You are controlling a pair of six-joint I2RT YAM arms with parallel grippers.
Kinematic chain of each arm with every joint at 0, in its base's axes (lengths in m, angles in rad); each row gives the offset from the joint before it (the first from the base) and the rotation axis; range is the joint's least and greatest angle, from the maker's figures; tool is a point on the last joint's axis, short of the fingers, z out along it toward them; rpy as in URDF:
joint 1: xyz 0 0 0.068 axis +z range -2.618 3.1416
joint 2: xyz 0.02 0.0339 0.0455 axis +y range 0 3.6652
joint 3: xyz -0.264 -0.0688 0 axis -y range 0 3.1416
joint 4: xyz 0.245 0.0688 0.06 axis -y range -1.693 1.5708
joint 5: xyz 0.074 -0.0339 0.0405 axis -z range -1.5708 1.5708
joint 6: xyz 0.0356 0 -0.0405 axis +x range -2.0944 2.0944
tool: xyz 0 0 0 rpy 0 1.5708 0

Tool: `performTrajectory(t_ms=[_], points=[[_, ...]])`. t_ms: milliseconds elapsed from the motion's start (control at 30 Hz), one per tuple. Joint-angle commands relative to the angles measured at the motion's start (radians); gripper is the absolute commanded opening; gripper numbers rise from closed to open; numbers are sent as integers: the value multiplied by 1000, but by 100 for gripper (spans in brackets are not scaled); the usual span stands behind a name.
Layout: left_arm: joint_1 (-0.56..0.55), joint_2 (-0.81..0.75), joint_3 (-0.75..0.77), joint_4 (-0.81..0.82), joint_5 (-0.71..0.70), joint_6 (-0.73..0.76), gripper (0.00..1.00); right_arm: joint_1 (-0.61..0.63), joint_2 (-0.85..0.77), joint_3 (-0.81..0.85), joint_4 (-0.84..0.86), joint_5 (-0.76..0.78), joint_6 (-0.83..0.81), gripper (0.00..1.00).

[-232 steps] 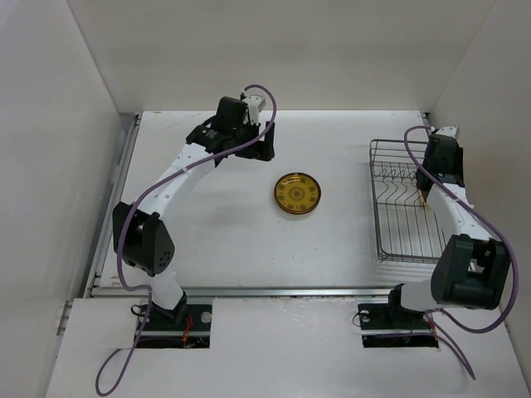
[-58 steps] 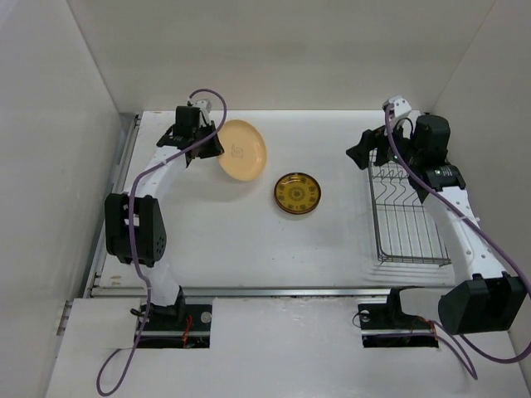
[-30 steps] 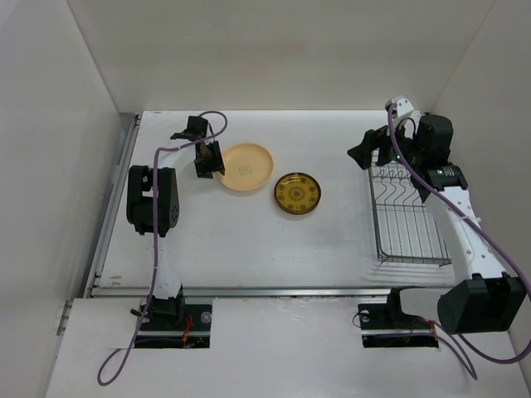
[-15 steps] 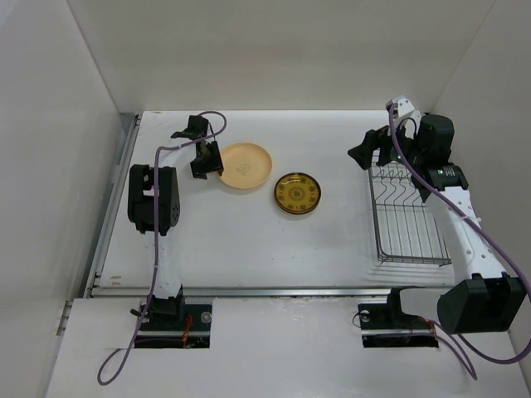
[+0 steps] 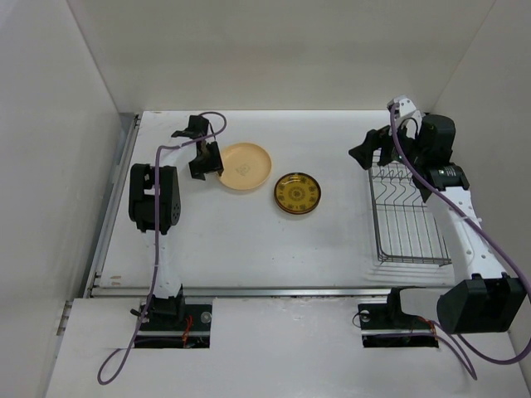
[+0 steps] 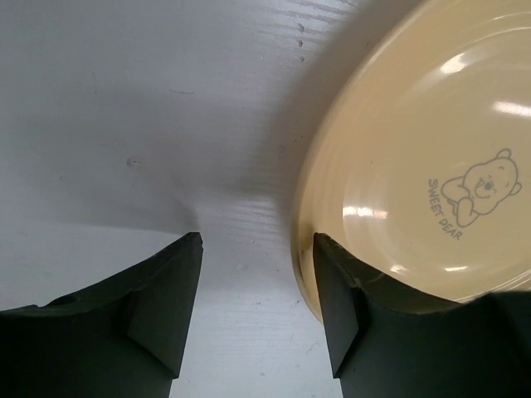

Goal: Unload the plates from the dish rack

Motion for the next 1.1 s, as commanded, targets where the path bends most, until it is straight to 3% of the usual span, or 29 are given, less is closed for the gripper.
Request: performTrajectory(t_ms=[0,67,133,200,333,667,1067], points=[[6,-45,47,-23,23,-6,53,-9,-33,0,43,-12,11,87],[6,-95,47,3,131,5,56,-9,-33,0,43,17,2,87],[6,-185,18,65,354,53,85,-9,-42,0,43,31,2,90],[6,-246,4,102,458,66,100,-9,-56,-12,53,45,-7,91],[-14,-378,-56,180,639,111,100,-9,-86,-12,53,100,-44,94],[-28,-420,-91,193,509,111,100,-44,-97,-15,57,174,-44,100],[-28,-409,-82,182,509,111,100,-53,-126,-24,77,174,-35,100]])
